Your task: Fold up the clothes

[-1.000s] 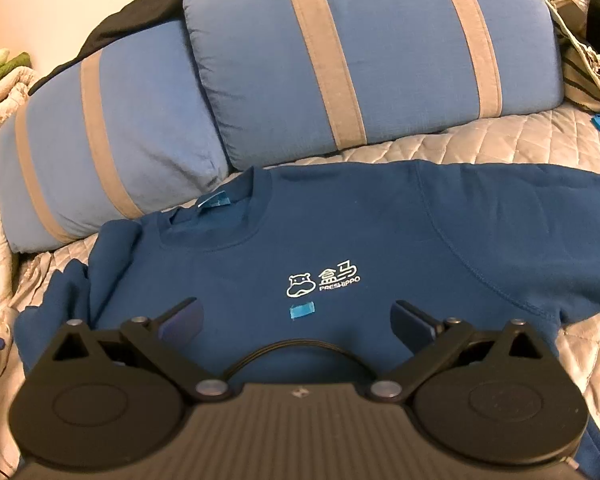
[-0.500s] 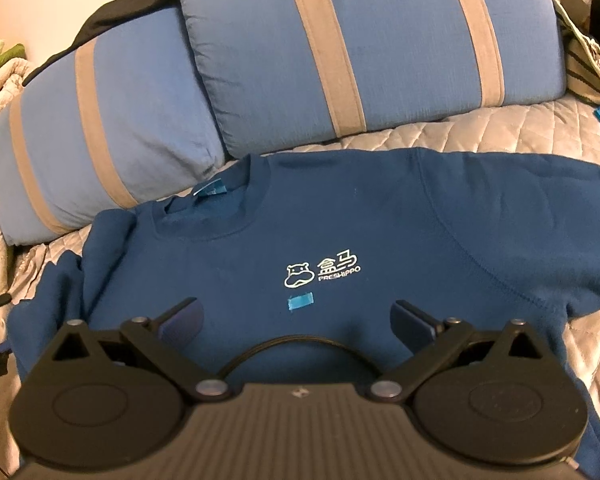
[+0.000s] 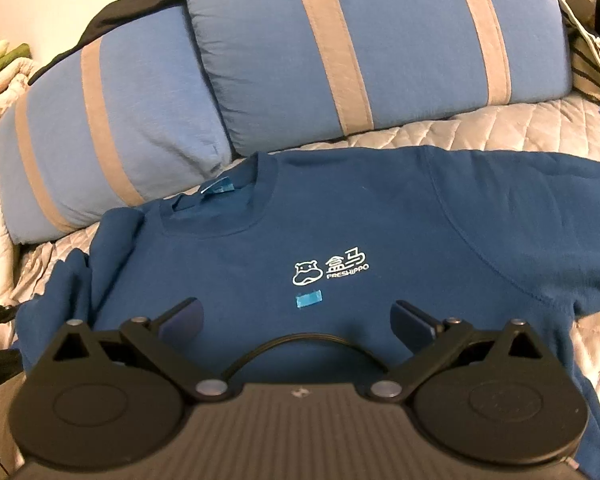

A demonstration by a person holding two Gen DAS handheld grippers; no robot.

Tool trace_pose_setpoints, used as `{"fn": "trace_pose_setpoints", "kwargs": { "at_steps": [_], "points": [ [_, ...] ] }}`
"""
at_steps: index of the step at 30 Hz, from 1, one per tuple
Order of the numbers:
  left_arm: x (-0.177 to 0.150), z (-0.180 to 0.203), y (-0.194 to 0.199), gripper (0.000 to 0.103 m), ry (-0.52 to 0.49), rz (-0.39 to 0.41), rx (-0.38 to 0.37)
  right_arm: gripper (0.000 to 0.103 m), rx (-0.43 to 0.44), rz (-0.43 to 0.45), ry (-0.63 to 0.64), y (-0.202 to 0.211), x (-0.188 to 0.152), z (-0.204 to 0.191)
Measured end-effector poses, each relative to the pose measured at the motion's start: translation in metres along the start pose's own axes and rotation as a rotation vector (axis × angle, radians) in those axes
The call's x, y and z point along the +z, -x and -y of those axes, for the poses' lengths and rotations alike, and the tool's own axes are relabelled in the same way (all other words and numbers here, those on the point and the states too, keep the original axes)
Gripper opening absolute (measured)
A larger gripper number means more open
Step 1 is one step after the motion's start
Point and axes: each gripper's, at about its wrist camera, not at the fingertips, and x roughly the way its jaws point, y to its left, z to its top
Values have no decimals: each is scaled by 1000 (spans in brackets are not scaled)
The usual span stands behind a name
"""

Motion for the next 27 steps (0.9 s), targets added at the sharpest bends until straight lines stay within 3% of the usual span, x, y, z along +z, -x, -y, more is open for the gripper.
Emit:
{"fn": "trace_pose_setpoints", "kwargs": {
  "at_steps": [3, 7, 12, 15, 20, 22, 23, 27],
  "points": [
    [1, 7, -2, 7, -26, 18, 13, 103, -2, -4, 1, -1, 0, -1],
    [-1, 33, 9, 0, -176, 58, 82, 103, -1, -6, 3, -1, 0, -1],
    [-7, 71, 34, 0, -377, 131, 153, 103, 3, -10, -2, -2, 0, 1],
    [-9, 84, 46, 0, -436, 149, 196, 103, 3, -9, -11, -2, 0, 1],
    [-12, 72, 43, 8, -364, 89, 180, 103, 4, -4, -20, 1, 0, 2],
    [-13, 61, 37, 30, -315, 57, 165, 103, 3, -3, -20, 1, 0, 3],
    [-15, 55, 35, 33, -294, 52, 158, 103, 3, -4, -21, 1, 0, 3],
    [-18, 37, 26, 35, -209, 23, 118, 103, 0, -8, -29, 1, 0, 4]
  ]
}}
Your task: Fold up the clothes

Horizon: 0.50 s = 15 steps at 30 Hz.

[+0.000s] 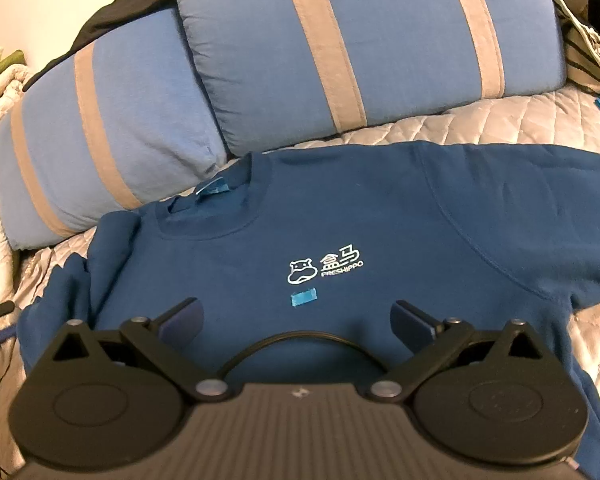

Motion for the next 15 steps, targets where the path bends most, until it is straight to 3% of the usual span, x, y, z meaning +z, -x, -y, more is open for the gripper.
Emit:
{"fn": "trace_pose_setpoints", "kwargs": {
  "at_steps": [11, 14, 15],
  "points": [
    [-5, -8, -24, 34, 81, -32, -53, 103, 9, -17, -9, -3, 1, 2],
    [-4, 2, -22, 22, 46, -20, -47, 103, 8, -20, -8, -4, 2, 1],
    [-4, 6, -19, 11, 24, -12, -41, 103, 7, -21, -7, -4, 2, 1]
  ]
}}
